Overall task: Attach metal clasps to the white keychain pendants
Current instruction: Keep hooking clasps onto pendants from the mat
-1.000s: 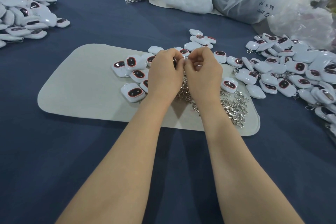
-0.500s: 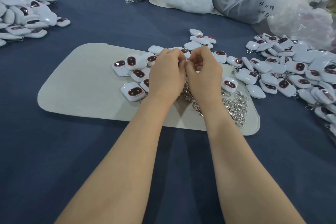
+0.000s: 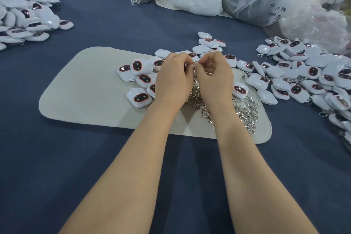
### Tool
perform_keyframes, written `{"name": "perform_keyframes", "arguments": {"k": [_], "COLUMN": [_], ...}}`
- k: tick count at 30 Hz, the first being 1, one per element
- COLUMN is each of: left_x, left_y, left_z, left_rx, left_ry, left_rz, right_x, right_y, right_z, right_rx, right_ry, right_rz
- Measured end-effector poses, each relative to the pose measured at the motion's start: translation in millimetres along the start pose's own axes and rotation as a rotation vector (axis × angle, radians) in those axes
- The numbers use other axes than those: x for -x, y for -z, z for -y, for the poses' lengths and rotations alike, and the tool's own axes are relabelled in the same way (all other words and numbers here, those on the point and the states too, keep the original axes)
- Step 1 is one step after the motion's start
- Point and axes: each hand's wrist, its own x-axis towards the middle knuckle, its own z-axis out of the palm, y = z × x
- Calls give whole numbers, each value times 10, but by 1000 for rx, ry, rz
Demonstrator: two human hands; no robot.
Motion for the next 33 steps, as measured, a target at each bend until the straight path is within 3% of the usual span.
{"name": "perform_keyframes", "arguments": {"k": [24,33], "left_x": [9,12], "left_y": [34,29], "left_z": [-21,-37], "left_rx": [-32,2], "left_ry": [7,-10], "left_rz": [5,-16], "right_x": [12,12], "right_y": [-20,-61], "right_z": [-21,-4], "right_rx": [104,-54], "right_ry": [104,-38], "right_rz": [48,-7]}}
